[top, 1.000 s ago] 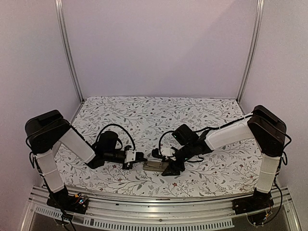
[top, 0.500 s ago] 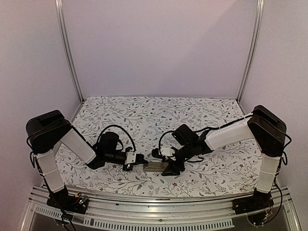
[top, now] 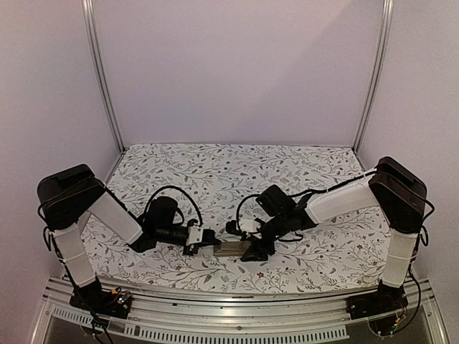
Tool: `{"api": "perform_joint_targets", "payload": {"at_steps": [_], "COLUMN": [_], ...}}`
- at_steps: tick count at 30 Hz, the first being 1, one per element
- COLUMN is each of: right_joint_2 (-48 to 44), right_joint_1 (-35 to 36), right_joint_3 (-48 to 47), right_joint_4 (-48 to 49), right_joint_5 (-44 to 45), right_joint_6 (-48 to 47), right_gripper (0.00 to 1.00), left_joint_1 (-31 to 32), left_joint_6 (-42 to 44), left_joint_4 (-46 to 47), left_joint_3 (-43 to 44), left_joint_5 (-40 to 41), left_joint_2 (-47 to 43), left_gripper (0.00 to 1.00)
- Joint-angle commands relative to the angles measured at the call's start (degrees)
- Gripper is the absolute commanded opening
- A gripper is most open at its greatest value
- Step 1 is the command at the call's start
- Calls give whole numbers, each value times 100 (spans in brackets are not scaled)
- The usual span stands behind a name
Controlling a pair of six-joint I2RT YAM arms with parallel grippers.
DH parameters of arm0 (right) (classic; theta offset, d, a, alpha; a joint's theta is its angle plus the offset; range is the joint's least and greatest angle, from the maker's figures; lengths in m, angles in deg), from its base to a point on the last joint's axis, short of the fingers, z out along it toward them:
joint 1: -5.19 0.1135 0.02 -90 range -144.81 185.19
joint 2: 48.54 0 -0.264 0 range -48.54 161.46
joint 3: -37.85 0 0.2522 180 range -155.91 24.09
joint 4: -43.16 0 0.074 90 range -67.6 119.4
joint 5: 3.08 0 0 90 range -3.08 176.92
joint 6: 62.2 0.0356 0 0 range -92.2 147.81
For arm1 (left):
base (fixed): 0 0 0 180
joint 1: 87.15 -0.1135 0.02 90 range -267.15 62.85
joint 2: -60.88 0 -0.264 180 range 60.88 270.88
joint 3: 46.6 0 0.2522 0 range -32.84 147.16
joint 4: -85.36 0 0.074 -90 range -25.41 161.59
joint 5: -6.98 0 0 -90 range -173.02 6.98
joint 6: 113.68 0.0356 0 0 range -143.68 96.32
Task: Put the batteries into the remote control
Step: Adjust the battery cover of the remote control without the battery cover, then adjust the remote control without the battery cover at the center of the board.
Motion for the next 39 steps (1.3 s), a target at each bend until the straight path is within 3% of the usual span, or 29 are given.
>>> {"api": "perform_joint_targets", "payload": {"at_steps": [1,4,8,13,19,22,27,33,39], "right_joint_2": [47,13,-23,-57,-134,-222,-229,-744,-744], "right_joint_1": [33,33,33,33,33,33,54,410,721], "right_joint_3": [138,171,168,130,114,111,371,987,1030], "right_joint_4": [-280,-281,-253,-179,-279,-256,-105,540,554], "right_joint_5": [229,245,246,216,221,488,690,1238,2039], "right_joint_6": [155,190,229,240,293,537,1479,2266,3517], "right_gripper": [72,72,72,72,73,66,54,53,52], "left_joint_1": [144,136,92,75,74,58,-109,-137,-137], "left_joint_6": [-187,-201,-295,-481,-818,-1000,-2048,-2971,-4578], "left_joint_4": [-166,-262,-428,-854,-942,-1201,-966,-925,-1122], "left_joint_3": [-114,-114,-93,-87,-111,-177,-248,-383,-383], "left_joint_5": [-76,57,358,115,157,47,487,778,1727], "left_joint_2": [-207,-272,-469,-691,-878,-1119,-1367,-1534,-1584], "left_gripper": [8,15,15,25,29,35,39,40,41]}}
